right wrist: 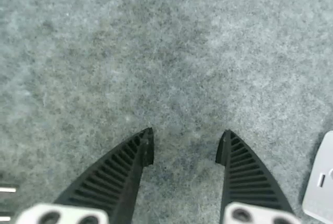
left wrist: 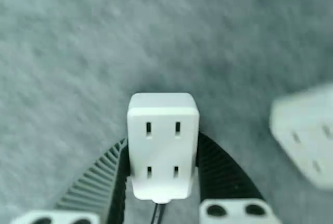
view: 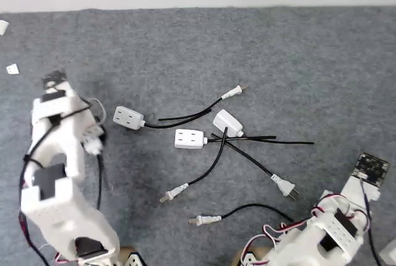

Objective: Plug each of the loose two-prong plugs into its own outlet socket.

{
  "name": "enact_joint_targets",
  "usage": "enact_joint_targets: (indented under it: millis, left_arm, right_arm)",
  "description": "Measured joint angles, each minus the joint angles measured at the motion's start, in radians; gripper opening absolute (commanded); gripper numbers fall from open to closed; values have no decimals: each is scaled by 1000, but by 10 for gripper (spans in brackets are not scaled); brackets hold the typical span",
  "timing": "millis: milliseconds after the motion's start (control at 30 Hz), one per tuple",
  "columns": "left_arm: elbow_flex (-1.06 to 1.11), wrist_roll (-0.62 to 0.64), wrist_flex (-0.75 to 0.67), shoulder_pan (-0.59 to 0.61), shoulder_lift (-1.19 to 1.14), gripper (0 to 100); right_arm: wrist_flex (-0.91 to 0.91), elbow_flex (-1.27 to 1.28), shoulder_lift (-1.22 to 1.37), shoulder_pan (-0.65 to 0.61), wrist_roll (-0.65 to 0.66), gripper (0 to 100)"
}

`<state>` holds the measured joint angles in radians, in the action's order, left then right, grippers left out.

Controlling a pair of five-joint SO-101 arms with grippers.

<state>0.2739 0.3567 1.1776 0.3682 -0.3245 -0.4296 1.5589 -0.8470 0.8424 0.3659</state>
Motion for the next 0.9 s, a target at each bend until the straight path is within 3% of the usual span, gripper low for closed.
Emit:
enact_joint_targets:
  millis: [333, 500, 767, 900]
  left_arm:
    - [582, -2, -187, -241, 476, 14]
    - [615, -6, -187, -281, 511, 25]
    - [615, -74, -187, -292, 512, 241]
    - [615, -81, -170, -293, 512, 272]
  right_arm:
    - [0, 0, 0, 0, 0, 197]
    - [0, 0, 0, 0, 0, 197]
    - [0, 0, 0, 0, 0, 197]
    - [0, 0, 0, 0, 0, 197]
